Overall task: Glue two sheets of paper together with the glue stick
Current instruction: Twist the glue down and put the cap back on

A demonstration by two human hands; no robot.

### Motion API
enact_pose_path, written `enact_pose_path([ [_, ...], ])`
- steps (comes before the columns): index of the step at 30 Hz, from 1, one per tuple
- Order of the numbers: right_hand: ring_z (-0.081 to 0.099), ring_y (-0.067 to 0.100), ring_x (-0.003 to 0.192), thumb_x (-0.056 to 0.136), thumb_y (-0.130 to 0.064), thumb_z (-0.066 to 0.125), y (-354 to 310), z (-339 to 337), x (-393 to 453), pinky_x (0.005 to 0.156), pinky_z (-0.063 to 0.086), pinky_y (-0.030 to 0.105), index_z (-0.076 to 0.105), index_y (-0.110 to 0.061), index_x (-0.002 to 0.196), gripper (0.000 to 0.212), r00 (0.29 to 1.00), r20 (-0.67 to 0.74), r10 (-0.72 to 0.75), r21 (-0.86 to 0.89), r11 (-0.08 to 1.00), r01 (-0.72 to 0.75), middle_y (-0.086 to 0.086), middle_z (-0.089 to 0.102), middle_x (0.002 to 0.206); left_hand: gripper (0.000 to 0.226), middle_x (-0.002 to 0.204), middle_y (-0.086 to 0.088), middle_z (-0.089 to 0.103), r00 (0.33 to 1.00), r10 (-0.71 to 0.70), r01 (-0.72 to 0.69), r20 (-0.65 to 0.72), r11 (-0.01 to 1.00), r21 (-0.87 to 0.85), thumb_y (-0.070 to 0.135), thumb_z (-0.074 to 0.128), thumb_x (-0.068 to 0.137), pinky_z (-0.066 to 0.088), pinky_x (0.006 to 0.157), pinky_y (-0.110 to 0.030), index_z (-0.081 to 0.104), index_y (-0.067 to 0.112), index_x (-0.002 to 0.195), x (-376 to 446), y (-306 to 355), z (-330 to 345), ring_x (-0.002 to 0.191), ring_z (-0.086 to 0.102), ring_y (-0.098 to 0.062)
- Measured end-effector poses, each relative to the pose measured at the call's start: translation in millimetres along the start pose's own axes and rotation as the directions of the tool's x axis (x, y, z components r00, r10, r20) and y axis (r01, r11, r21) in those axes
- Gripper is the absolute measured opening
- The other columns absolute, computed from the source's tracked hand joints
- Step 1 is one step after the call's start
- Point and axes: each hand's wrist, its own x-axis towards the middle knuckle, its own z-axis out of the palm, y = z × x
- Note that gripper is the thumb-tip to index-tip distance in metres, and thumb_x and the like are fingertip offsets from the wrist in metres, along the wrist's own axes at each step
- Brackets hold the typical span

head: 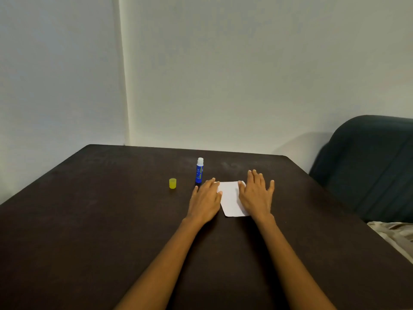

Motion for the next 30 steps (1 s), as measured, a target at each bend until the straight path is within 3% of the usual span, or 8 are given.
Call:
enact_pose_path([
  [2,0.03,0.023,0.14,0.098,-0.039,0.036,-16.8,-1.9,2.3,0.115,0.016,0.044,0.029,-0.012,0.144,0.054,0.996,-0.072,-0.056,0.152,0.986,0.066,0.008,0.036,0.15,0.037,0.141,-0.004,0.044,0.98,-0.045,0.019,-0.196,0.991,-0.132,0.019,0.04,0.096,0.033,0.106,-0.036,0.045,0.014,0.133,-1.4,-2.7,-8.3,0.129,0.041,-0.02],
  [6,0.032,0.028,0.136,0.092,-0.038,0.052,-64.9,9.8,10.8,0.109,0.026,0.041,0.03,-0.012,0.143,0.062,0.987,0.087,-0.133,0.346,0.933,0.096,0.01,0.038,0.147,0.034,0.127,-0.004,0.052,0.926,-0.097,0.046,-0.364,0.988,-0.146,0.008,0.048,0.089,0.039,0.091,-0.032,0.052,0.015,0.122,-0.9,-20.4,-30.4,0.114,0.05,-0.021],
  [11,0.039,0.028,0.13,0.086,-0.052,0.055,-105.9,23.6,28.0,0.104,0.032,0.042,0.041,-0.012,0.137,0.066,0.983,0.15,-0.11,0.345,0.937,0.053,0.011,0.047,0.138,0.035,0.126,-0.001,0.052,0.913,-0.067,0.054,-0.402,0.998,-0.045,0.008,0.049,0.087,0.034,0.096,-0.031,0.054,0.018,0.12,-2.9,-52.7,-48.8,0.116,0.048,-0.019],
  [16,0.047,0.029,0.117,0.091,-0.04,0.053,-114.1,30.2,31.6,0.096,0.035,0.041,0.057,-0.01,0.112,0.038,0.988,0.119,-0.096,0.308,0.95,0.055,0.012,0.057,0.121,0.035,0.126,-0.002,0.052,0.932,-0.094,0.068,-0.351,0.994,-0.086,0.009,0.048,0.089,0.034,0.098,-0.032,0.053,0.019,0.122,-2.8,-66.4,-46.6,0.117,0.047,-0.02],
  [20,0.052,0.028,0.104,0.093,-0.039,0.051,-113.2,25.7,21.3,0.079,0.041,0.038,0.055,-0.01,0.1,0.03,0.99,0.094,-0.103,0.5,0.865,0.042,0.01,0.061,0.105,0.032,0.13,-0.001,0.05,0.925,-0.168,0.085,-0.34,0.966,-0.246,0.016,0.048,0.092,0.036,0.1,-0.035,0.052,0.017,0.125,0.2,-68.3,-46.4,0.12,0.046,-0.019],
  [24,0.055,0.02,0.074,0.093,-0.035,0.05,-119.0,11.8,-3.0,0.066,0.04,0.034,0.05,-0.014,0.095,0.022,0.966,0.111,-0.234,0.685,0.723,0.096,0.0,0.058,0.08,0.032,0.124,0.001,0.052,0.926,-0.191,-0.012,-0.326,0.848,-0.529,0.021,0.051,0.094,0.04,0.101,-0.03,0.052,0.014,0.125,-2.9,-63.9,-49.7,0.117,0.047,-0.013],
  [28,0.057,-0.005,0.063,0.089,-0.018,0.057,-126.2,5.7,-23.5,0.06,0.043,0.009,0.063,-0.017,0.099,0.012,0.938,0.021,-0.345,0.837,0.52,0.173,-0.011,0.065,0.074,0.021,0.095,-0.007,0.065,0.912,-0.273,-0.073,-0.306,0.626,-0.776,0.011,0.061,0.087,0.051,0.074,-0.016,0.062,0.004,0.107,-1.9,-57.5,-53.6,0.086,0.062,-0.014],
  [30,0.052,-0.001,0.063,0.088,-0.016,0.058,-125.1,4.9,-27.1,0.064,0.043,0.014,0.064,-0.021,0.107,0.02,0.917,0.074,-0.391,0.882,0.454,0.123,-0.003,0.065,0.076,0.017,0.085,-0.005,0.068,0.913,-0.314,-0.064,-0.261,0.521,-0.851,0.009,0.063,0.086,0.052,0.066,-0.013,0.066,0.001,0.101,-3.3,-58.7,-55.4,0.075,0.066,-0.007],
])
